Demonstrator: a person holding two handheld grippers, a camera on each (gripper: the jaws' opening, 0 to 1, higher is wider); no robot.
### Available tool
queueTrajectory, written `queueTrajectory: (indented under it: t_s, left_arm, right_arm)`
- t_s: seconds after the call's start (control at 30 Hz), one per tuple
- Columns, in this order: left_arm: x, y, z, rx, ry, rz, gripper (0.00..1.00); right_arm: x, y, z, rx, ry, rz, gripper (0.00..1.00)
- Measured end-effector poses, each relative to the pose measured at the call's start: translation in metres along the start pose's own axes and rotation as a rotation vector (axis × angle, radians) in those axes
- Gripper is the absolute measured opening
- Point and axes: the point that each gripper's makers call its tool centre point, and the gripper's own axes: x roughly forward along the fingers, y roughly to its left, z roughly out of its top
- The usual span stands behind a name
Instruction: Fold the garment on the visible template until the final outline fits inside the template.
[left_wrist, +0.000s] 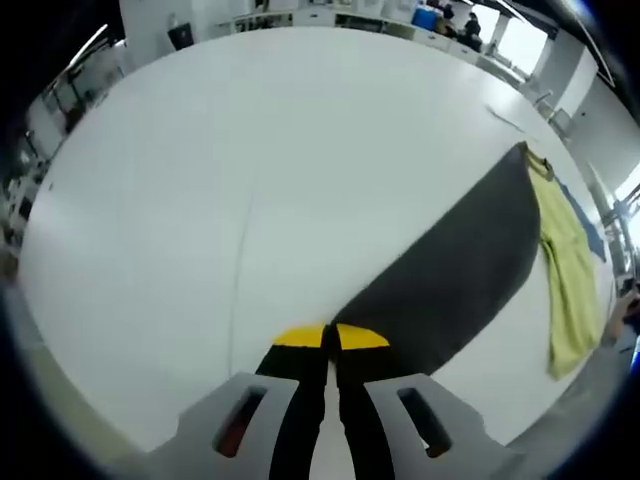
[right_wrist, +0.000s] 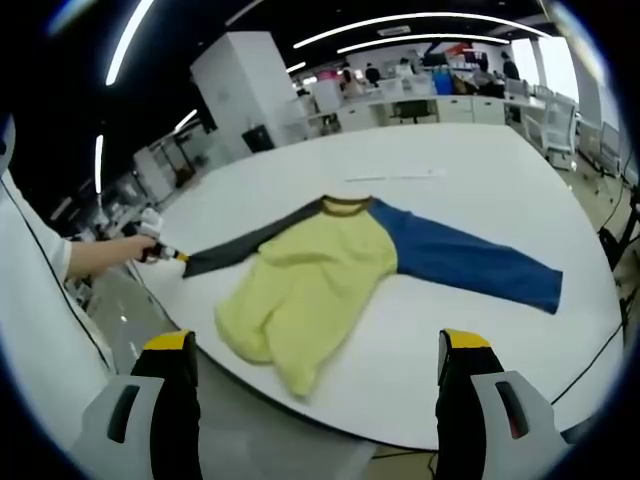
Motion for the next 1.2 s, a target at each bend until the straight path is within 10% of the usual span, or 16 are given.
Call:
queueTrajectory:
  t_s: [1.2]
  left_arm:
    - [0.051,0.043,0.073,0.020,-0.160,0.244,0.00]
  right_arm:
    - [0.040,-0.007,-0.001,0.042,0.061,0.024,1.00]
